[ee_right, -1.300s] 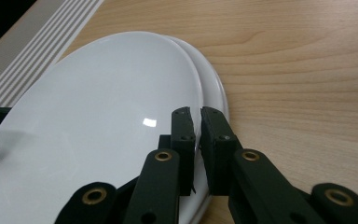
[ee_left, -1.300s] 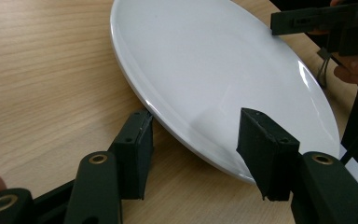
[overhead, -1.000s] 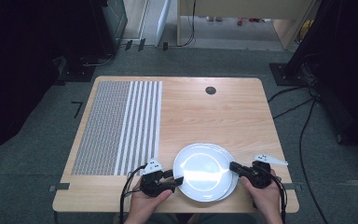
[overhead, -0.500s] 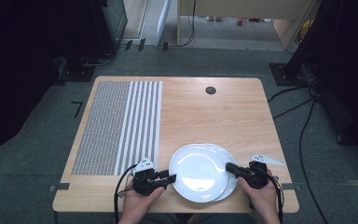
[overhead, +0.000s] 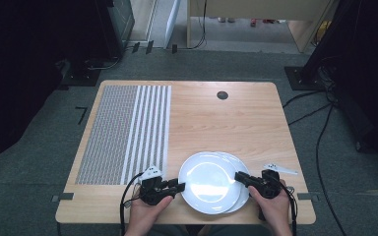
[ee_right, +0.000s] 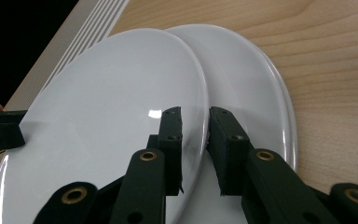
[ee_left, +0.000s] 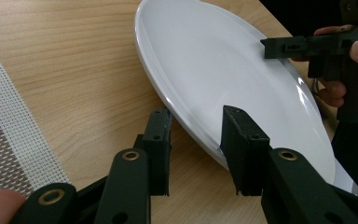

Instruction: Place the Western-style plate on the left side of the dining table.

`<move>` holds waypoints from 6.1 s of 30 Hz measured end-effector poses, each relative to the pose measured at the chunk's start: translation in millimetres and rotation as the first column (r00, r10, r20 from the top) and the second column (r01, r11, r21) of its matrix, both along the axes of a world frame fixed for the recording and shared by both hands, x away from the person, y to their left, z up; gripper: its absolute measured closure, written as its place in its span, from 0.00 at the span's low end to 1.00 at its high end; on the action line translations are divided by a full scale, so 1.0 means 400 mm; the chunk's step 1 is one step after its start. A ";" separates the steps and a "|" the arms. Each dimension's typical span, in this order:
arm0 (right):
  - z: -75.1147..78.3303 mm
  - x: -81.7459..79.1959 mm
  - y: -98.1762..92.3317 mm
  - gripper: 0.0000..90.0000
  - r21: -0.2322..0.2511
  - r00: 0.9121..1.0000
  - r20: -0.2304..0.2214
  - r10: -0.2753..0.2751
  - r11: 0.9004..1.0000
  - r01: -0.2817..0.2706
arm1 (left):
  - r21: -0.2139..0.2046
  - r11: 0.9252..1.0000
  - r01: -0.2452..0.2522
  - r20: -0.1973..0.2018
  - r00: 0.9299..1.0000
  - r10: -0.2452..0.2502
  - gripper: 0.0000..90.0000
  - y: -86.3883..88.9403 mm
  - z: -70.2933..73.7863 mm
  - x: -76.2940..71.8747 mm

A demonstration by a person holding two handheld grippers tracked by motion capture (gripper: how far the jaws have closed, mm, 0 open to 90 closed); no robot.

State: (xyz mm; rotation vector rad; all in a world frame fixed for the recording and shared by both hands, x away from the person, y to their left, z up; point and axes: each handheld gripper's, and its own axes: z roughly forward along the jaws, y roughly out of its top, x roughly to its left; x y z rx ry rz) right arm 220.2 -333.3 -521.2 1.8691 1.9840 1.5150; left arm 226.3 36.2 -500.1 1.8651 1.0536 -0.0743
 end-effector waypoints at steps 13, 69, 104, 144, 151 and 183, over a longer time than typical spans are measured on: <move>0.004 -0.007 -0.012 0.93 0.097 0.996 -0.025 -0.081 0.992 0.083 | 0.002 1.000 -0.002 -0.004 1.000 0.002 0.74 -0.008 -0.005 -0.004; 0.006 -0.016 -0.037 0.98 0.304 0.983 -0.126 -0.136 0.937 0.169 | 0.009 0.999 -0.034 -0.017 0.999 0.034 0.77 -0.014 0.007 -0.006; 0.079 0.104 0.036 0.98 0.324 0.989 -0.043 -0.140 0.935 0.146 | -0.038 0.991 -0.125 -0.065 0.990 0.123 0.78 0.052 0.070 0.070; 0.157 0.320 0.344 0.99 0.264 0.999 -0.029 0.038 0.964 -0.029 | -0.066 0.939 -0.337 -0.090 0.939 0.331 0.80 0.331 0.101 0.143; 0.161 0.339 0.404 0.99 0.274 0.997 -0.040 0.062 0.960 -0.049 | -0.067 0.926 -0.370 -0.105 0.926 0.363 0.80 0.390 0.096 0.156; 0.114 0.450 0.587 0.99 0.316 0.988 -0.133 0.078 0.948 -0.032 | -0.010 0.890 -0.456 -0.146 0.881 0.449 0.81 0.563 0.082 0.266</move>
